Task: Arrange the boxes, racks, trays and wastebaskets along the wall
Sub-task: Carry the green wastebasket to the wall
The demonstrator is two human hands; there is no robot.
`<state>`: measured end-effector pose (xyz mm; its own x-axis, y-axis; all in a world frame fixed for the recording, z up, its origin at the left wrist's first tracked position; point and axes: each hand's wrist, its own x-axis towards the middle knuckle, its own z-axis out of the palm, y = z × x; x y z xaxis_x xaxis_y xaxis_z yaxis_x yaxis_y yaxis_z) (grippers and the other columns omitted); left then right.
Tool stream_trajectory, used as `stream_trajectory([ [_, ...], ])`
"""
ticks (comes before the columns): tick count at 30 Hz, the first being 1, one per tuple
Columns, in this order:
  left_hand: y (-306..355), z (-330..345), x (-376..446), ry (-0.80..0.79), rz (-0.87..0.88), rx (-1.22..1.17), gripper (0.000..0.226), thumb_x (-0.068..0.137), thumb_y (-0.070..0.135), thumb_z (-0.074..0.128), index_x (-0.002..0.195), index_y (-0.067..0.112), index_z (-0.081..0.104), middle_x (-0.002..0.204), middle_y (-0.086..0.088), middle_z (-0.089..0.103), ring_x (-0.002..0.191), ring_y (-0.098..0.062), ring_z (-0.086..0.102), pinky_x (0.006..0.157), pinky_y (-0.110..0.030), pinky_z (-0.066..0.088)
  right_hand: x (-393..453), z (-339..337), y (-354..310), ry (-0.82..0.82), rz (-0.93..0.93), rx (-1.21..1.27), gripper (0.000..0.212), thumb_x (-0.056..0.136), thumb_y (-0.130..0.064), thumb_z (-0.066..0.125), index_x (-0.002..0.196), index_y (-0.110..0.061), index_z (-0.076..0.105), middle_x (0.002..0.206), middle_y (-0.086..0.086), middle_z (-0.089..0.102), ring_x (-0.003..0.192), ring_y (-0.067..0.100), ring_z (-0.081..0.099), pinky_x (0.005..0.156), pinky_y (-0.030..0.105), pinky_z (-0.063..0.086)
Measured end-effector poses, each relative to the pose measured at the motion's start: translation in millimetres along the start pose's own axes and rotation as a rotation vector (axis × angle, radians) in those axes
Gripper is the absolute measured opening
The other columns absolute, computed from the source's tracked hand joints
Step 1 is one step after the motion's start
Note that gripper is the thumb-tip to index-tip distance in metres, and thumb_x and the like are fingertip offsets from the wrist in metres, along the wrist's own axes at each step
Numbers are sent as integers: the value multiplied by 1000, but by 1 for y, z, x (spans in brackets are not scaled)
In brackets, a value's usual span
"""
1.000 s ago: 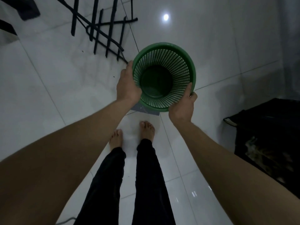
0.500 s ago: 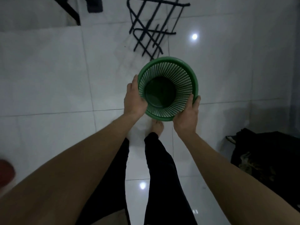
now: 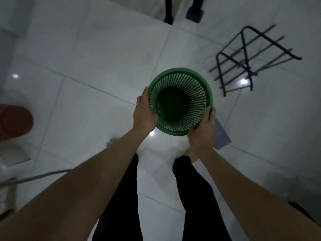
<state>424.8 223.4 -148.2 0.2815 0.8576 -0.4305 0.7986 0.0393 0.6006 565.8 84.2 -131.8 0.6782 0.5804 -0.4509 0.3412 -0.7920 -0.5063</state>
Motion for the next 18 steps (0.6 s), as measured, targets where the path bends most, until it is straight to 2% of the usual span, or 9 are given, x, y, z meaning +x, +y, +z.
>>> stream_trajectory([
  [2, -27, -29, 9, 36, -42, -42, 80, 77, 17, 66, 147, 28, 29, 133, 4, 49, 100, -6, 45, 89, -31, 49, -1, 21, -32, -50, -65, -15, 82, 85, 6, 54, 155, -1, 10, 163, 15, 2, 148, 33, 17, 116, 31, 23],
  [4, -58, -56, 15, 74, -68, -67, 75, 74, 24, 66, 142, 28, 35, 125, 6, 52, 99, -9, 51, 84, -41, 55, -5, 43, -65, -87, -109, -35, 86, 84, 7, 55, 156, -3, 8, 163, 14, 1, 147, 33, 15, 116, 29, 20],
  [6, -89, -85, 19, 97, -103, -88, 74, 71, 25, 62, 141, 26, 36, 121, 5, 54, 99, -11, 52, 80, -43, 56, -10, 67, -100, -105, -151, -56, 88, 83, 9, 55, 156, -4, 7, 164, 13, 1, 147, 32, 16, 112, 25, 17],
  [10, -144, -151, 22, 172, -149, -143, 71, 69, 30, 58, 137, 23, 40, 117, 3, 55, 98, -11, 51, 77, -41, 56, -30, 121, -167, -145, -224, -94, 90, 82, 8, 58, 156, -4, 8, 163, 14, 4, 147, 33, 17, 114, 30, 20],
  [14, -201, -215, 28, 256, -191, -202, 68, 74, 24, 62, 138, 24, 40, 121, 4, 54, 96, -5, 47, 81, -36, 54, -50, 174, -234, -187, -304, -107, 87, 83, 6, 57, 156, -3, 10, 163, 15, 5, 146, 34, 17, 109, 26, 16],
  [18, -267, -272, 33, 360, -268, -223, 78, 80, 16, 68, 148, 25, 30, 132, 2, 49, 100, -4, 42, 82, -26, 46, -69, 231, -301, -236, -406, -137, 87, 84, 6, 57, 156, -4, 9, 163, 13, 5, 147, 35, 17, 116, 37, 23],
])
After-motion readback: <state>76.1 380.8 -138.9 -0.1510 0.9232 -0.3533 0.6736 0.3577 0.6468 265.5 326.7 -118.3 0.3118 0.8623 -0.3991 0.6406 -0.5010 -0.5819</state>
